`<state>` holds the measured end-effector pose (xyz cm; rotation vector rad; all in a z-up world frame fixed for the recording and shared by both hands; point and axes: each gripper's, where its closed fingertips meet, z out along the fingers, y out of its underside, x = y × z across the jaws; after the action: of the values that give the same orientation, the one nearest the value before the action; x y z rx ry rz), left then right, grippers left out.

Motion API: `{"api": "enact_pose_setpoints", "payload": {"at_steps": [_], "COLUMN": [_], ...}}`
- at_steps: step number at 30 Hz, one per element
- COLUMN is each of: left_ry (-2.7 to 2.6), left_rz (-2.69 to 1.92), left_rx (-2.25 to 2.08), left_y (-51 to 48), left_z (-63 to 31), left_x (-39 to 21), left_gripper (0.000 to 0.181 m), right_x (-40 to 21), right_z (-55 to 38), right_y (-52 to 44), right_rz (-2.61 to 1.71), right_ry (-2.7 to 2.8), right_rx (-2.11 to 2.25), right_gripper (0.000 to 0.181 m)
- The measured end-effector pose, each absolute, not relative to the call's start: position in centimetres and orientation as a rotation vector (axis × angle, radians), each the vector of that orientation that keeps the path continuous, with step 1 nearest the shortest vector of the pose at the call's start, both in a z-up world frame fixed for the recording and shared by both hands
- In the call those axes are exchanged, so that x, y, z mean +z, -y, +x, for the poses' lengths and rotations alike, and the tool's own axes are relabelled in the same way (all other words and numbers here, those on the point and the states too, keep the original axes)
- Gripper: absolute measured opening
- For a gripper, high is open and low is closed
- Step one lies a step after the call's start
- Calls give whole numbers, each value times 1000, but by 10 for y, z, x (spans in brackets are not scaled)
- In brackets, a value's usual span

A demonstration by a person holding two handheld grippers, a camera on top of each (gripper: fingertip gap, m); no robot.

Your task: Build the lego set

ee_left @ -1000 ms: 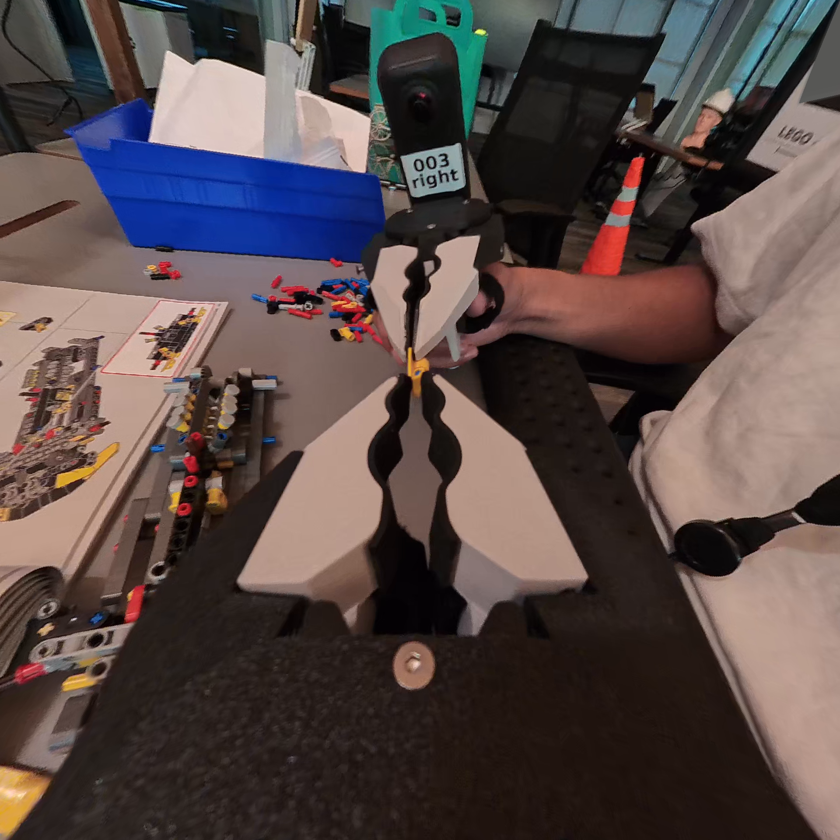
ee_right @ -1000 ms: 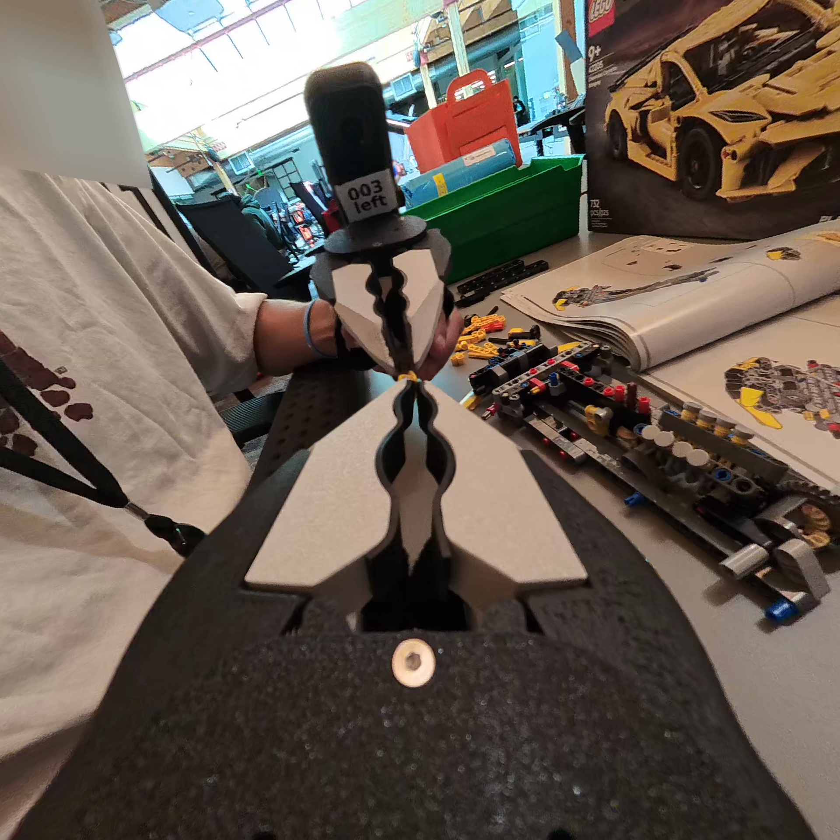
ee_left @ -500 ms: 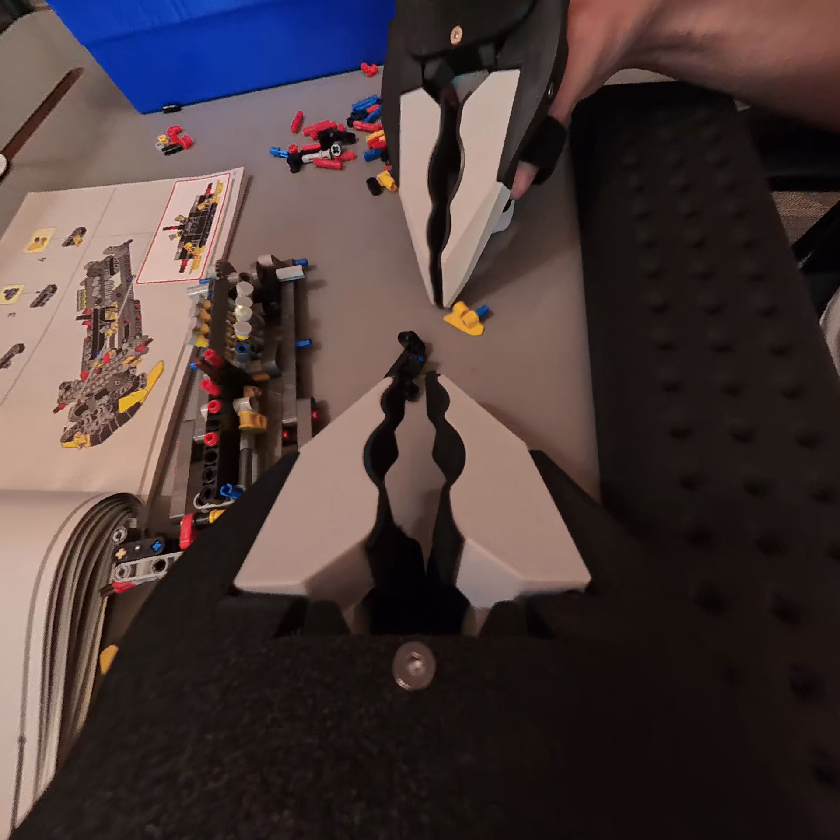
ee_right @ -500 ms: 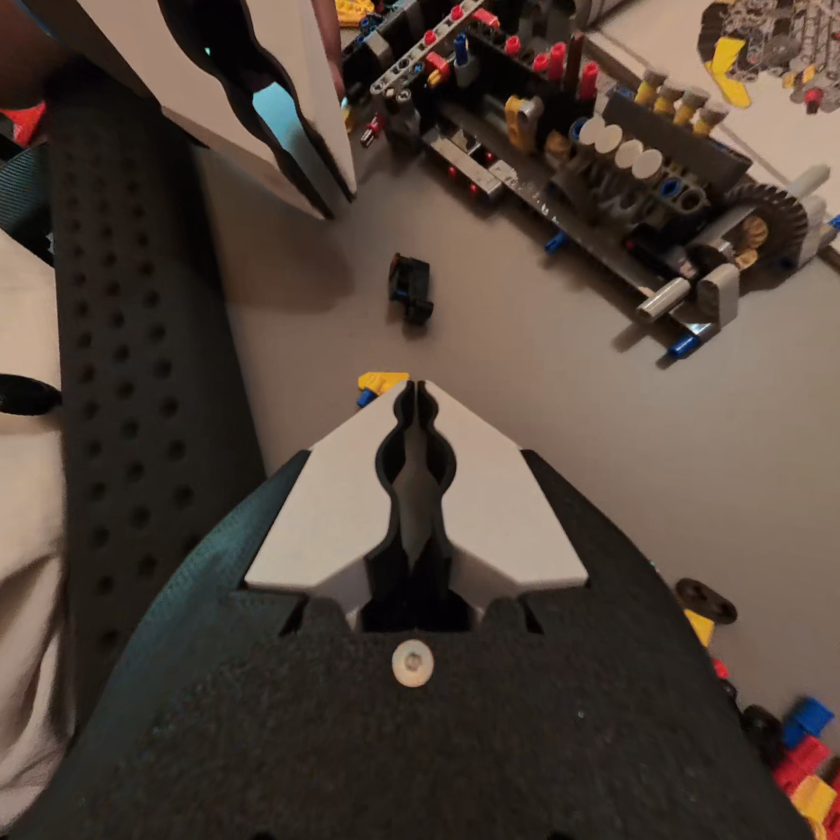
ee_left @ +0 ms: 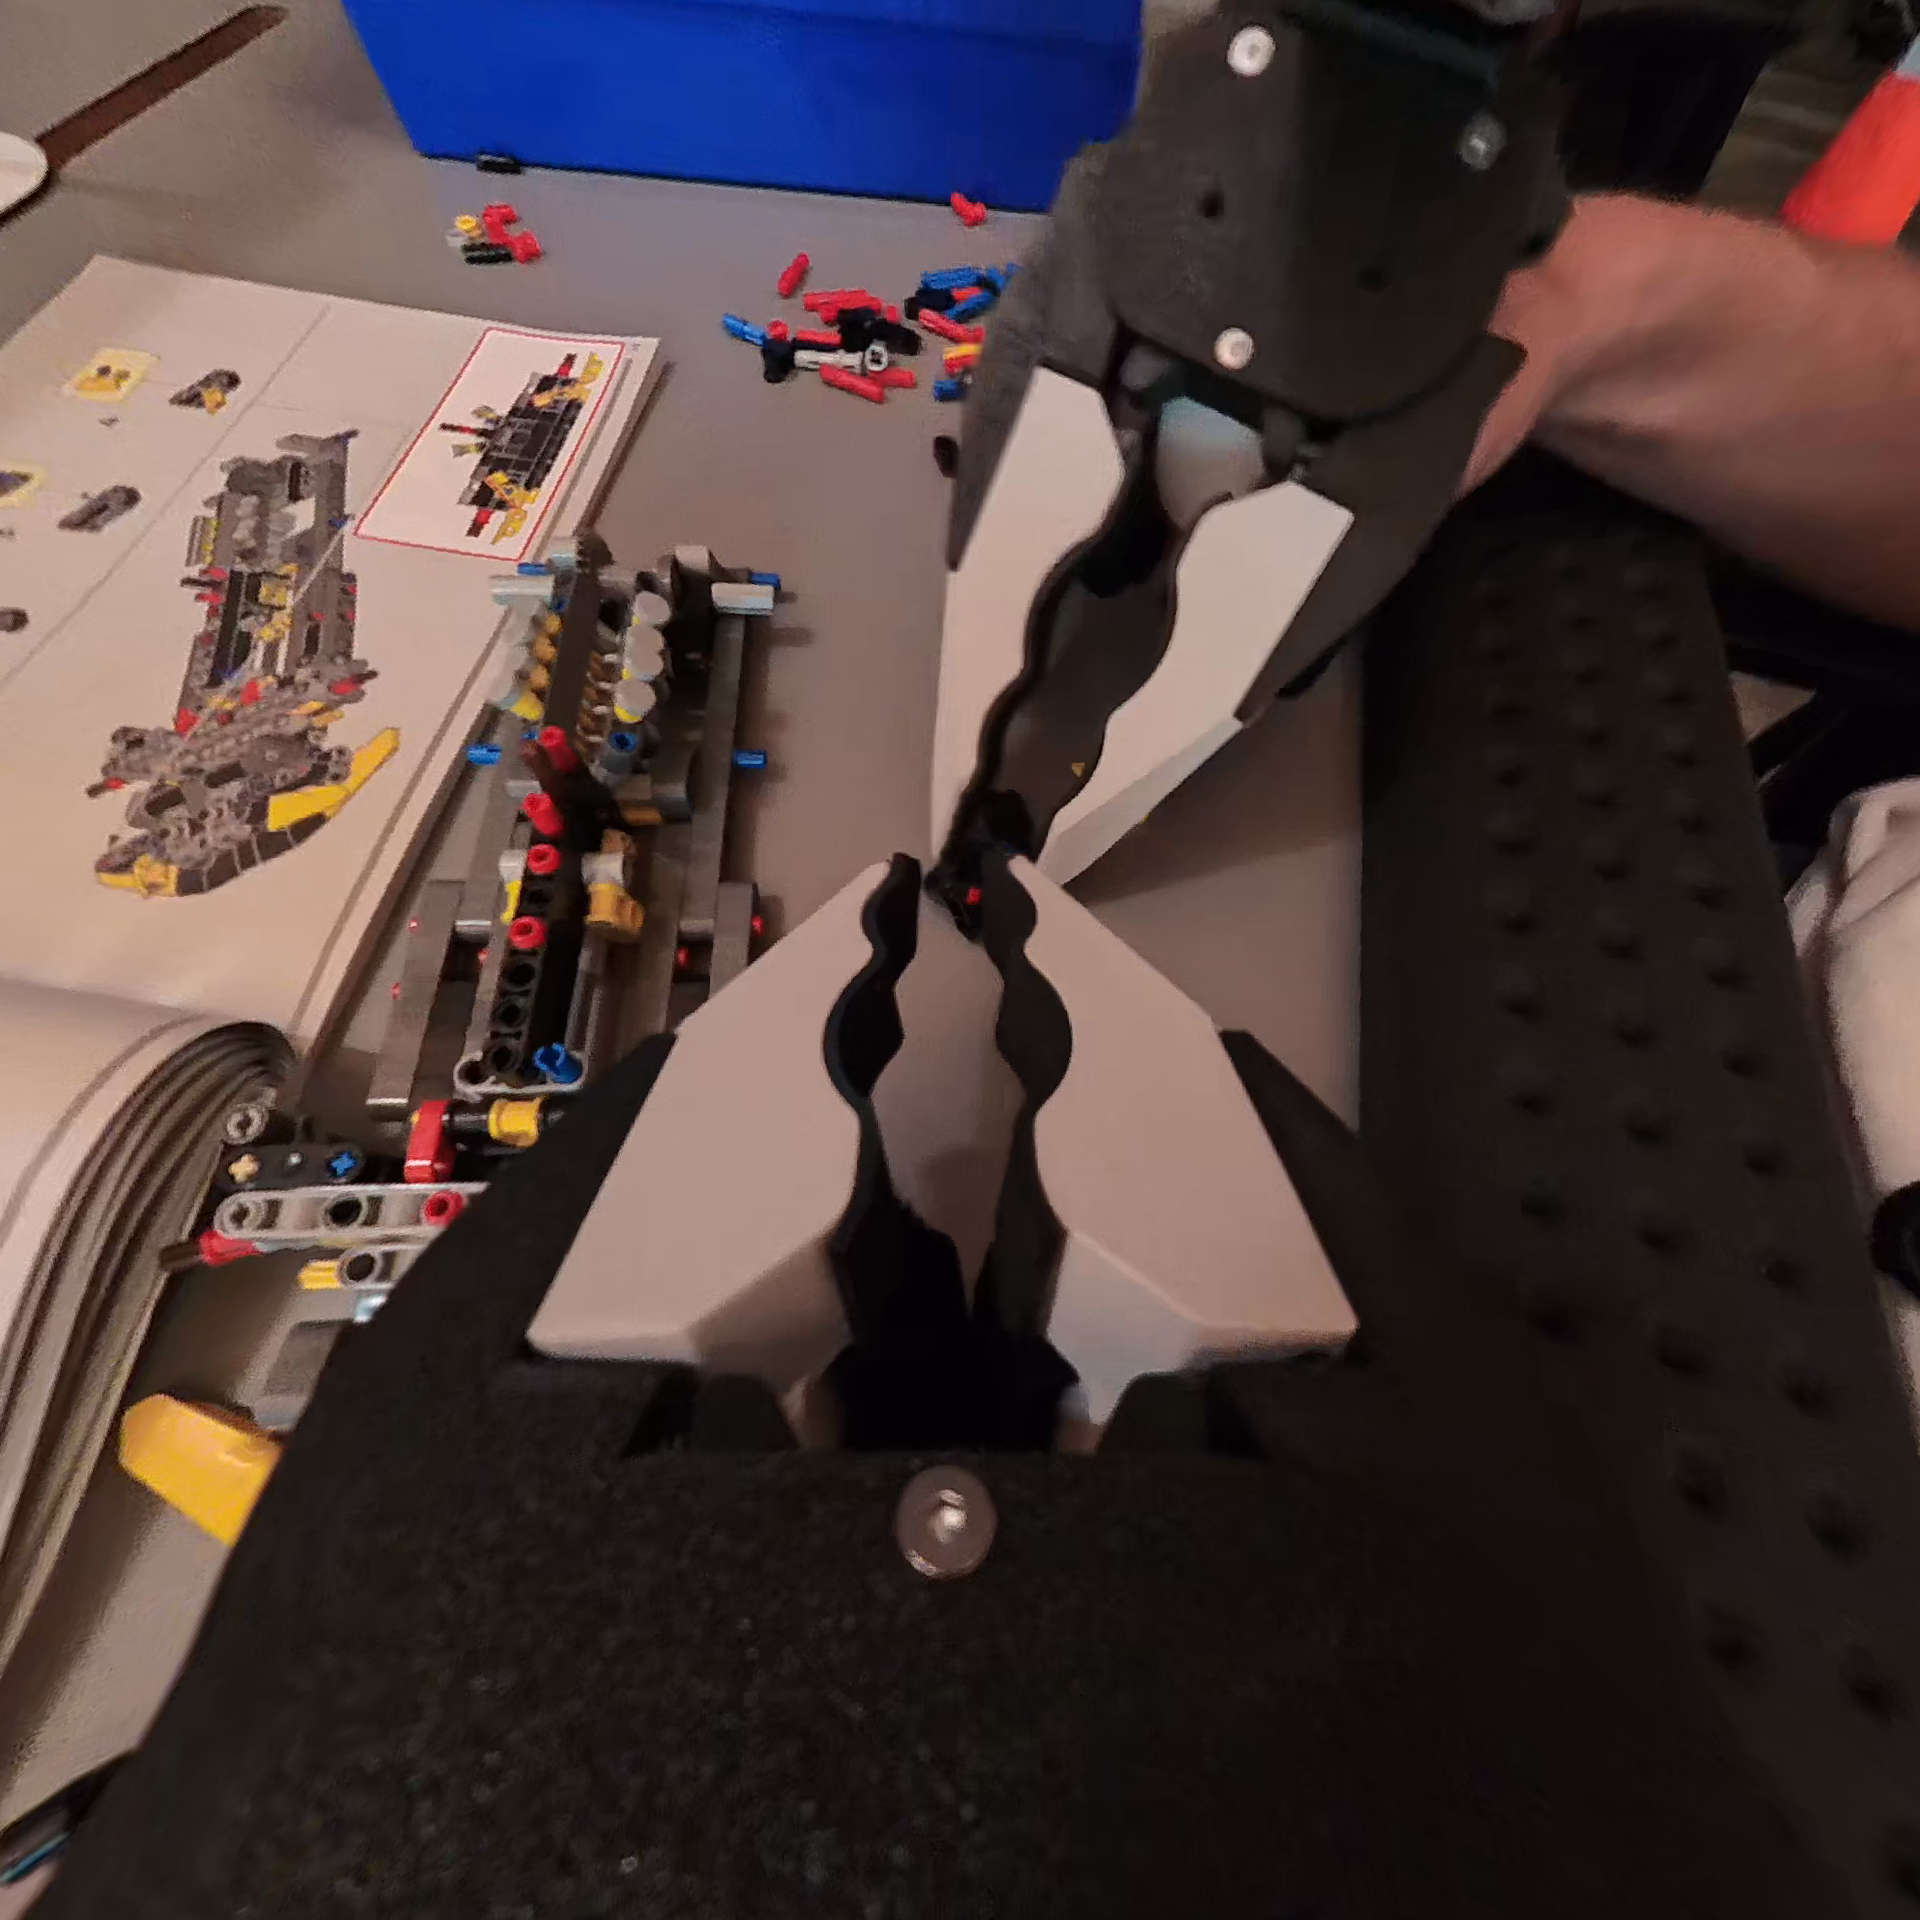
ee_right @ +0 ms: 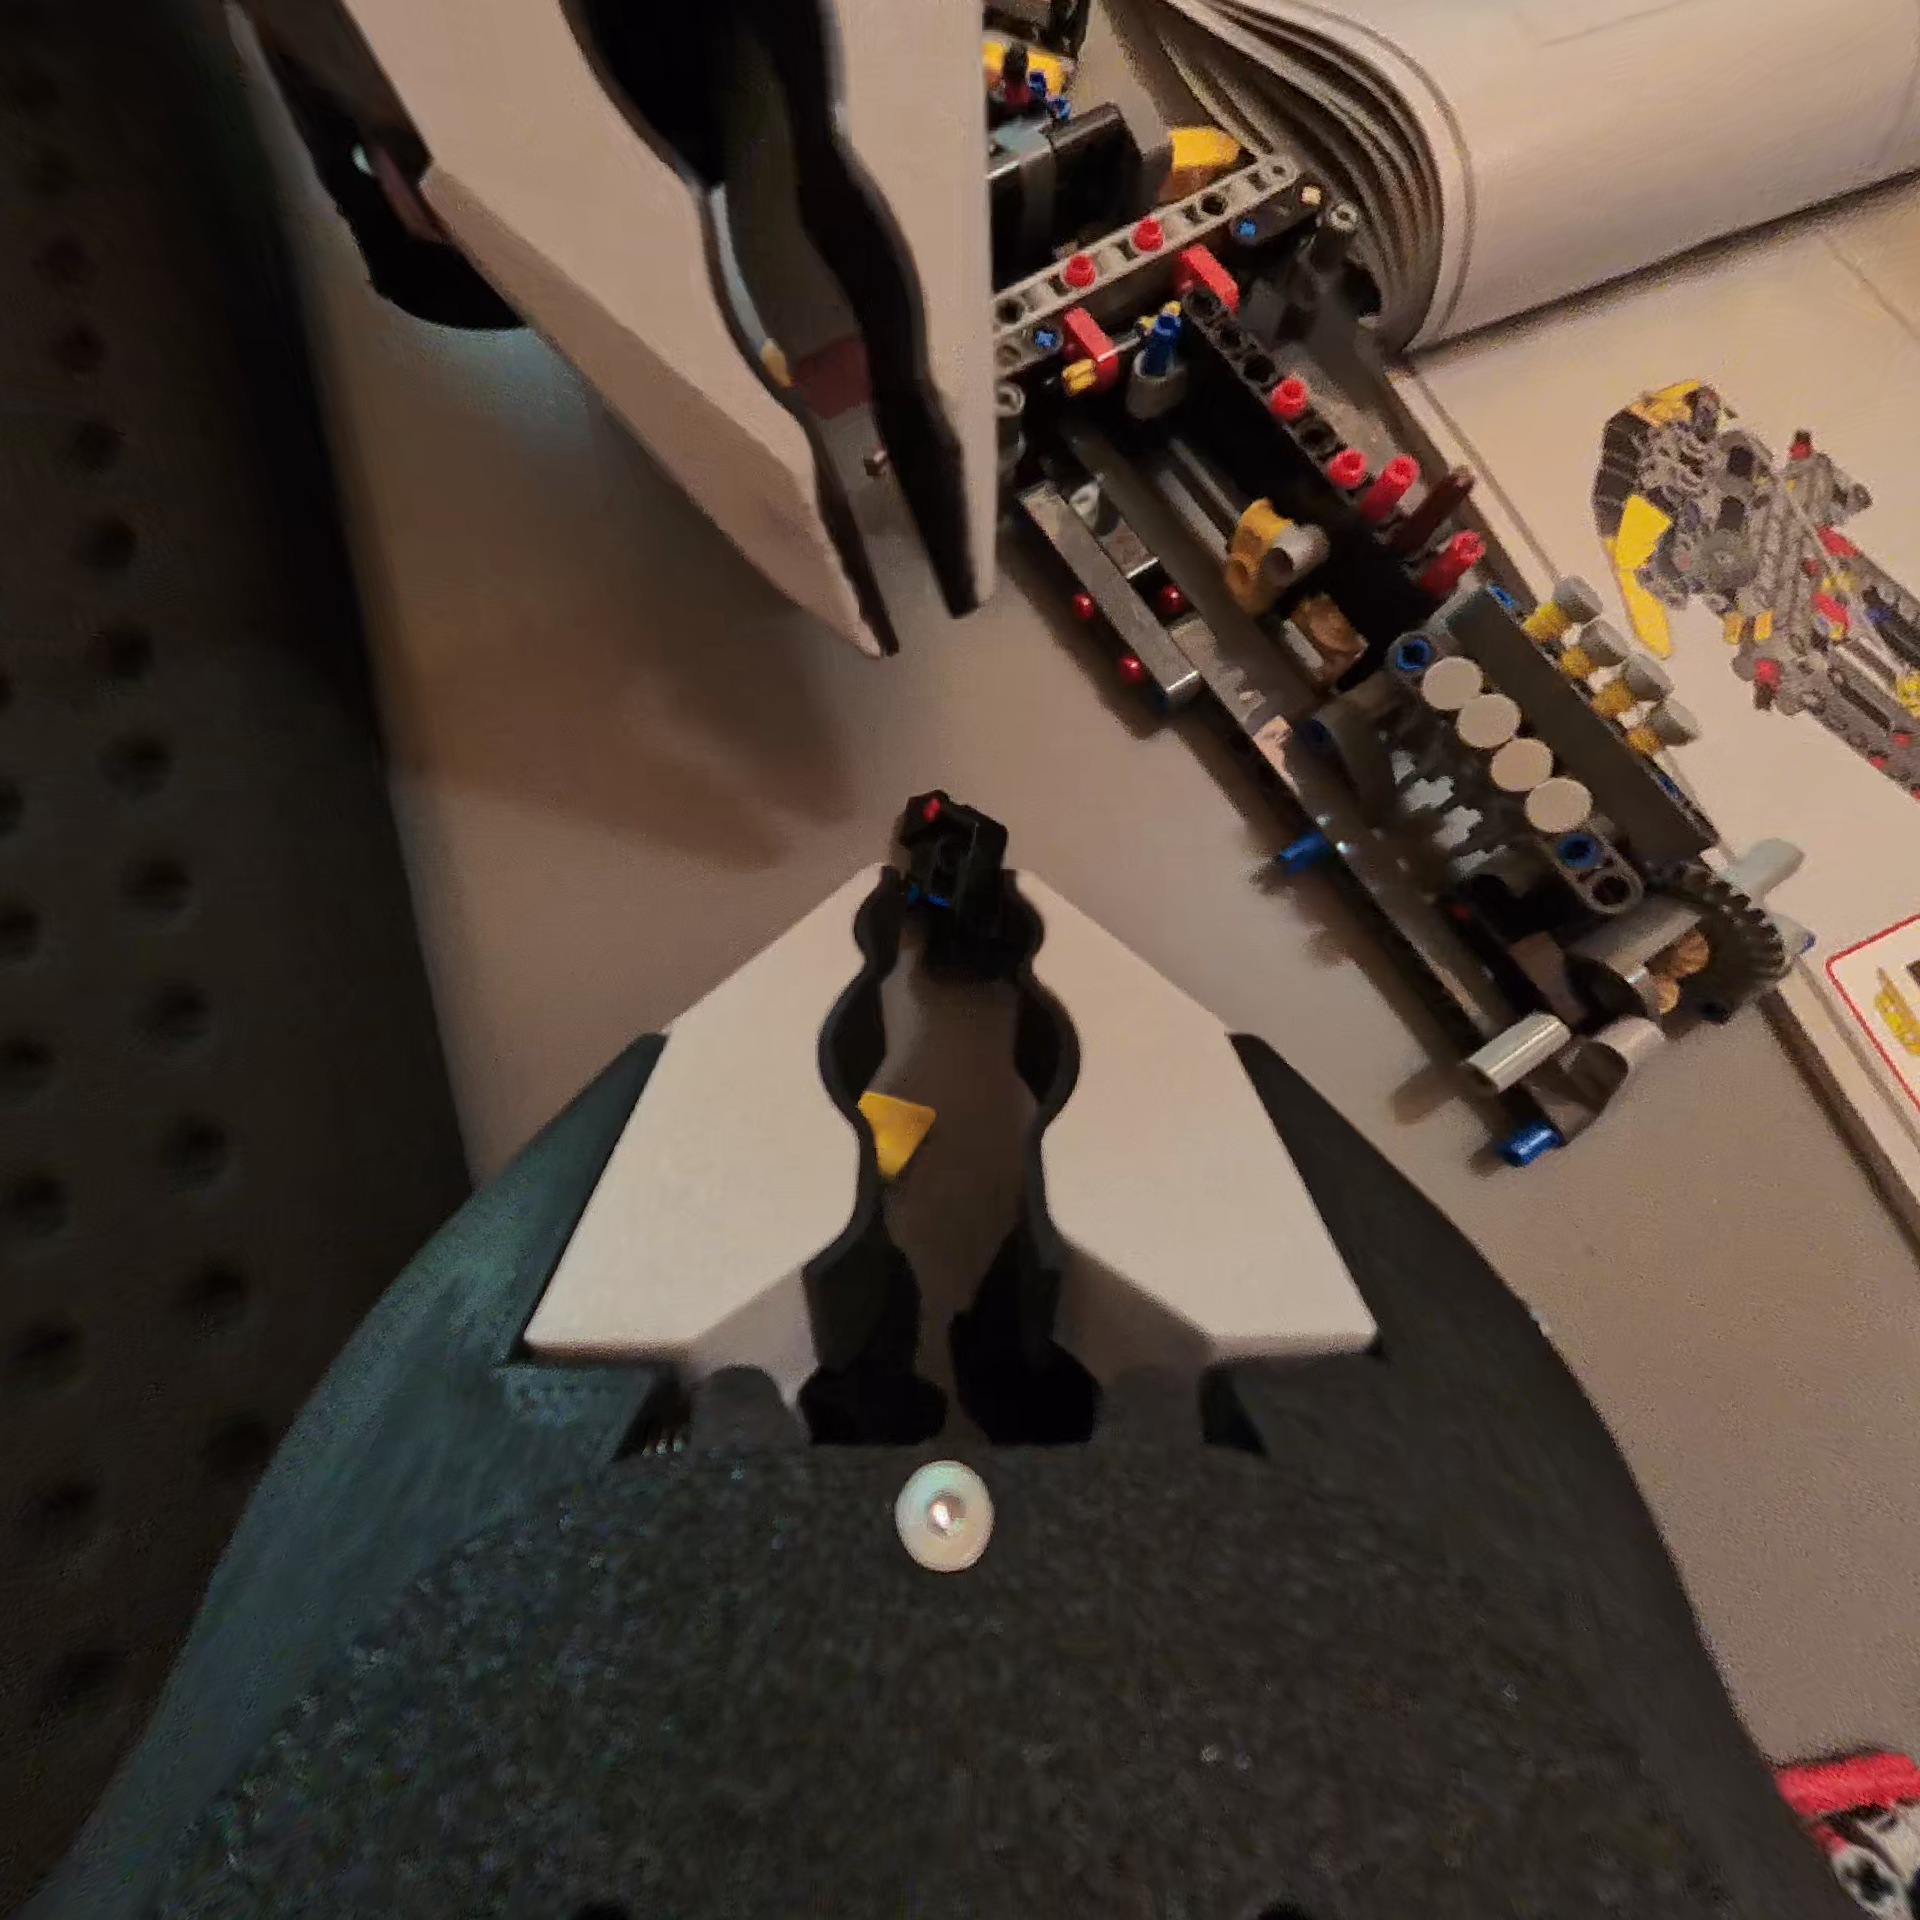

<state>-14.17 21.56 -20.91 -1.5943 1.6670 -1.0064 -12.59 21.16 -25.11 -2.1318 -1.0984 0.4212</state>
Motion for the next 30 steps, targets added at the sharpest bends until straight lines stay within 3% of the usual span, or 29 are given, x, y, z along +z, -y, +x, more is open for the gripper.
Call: {"api": "enact_pose_setpoints", "payload": {"at_steps": [3,7,11,17,25,30], "left_ry": [-1553,-1359,-1261,-1288,-1320,-1319], "left_rz": [-1707,-1822,-1808,-1824,-1817,-1782], "left_rx": [-1047,-1327,-1644,-1628,-1707,-1703], "left_y": [-228,-231,-218,-217,-213,-214], "left_z": [-141,-137,-136,-137,-142,-142], "left_x": [-208,-193,-169,-174,-172,-167], "left_gripper": [21,40,35,15,9,11], "right_x": [-246,-188,-180,-176,-169,-166], "right_z": [-124,-128,-134,-141,-145,-145], "right_y": [-217,-233,-232,-230,-226,-227], "right_rz": [-2119,-1783,-1576,-1493,-1311,-1329], "right_ry": [1064,982,1115,1166,1259,1212], "right_rx": [333,8,-367,-465,-734,-656], "right_gripper": [17,16,16,16,14,14]}}
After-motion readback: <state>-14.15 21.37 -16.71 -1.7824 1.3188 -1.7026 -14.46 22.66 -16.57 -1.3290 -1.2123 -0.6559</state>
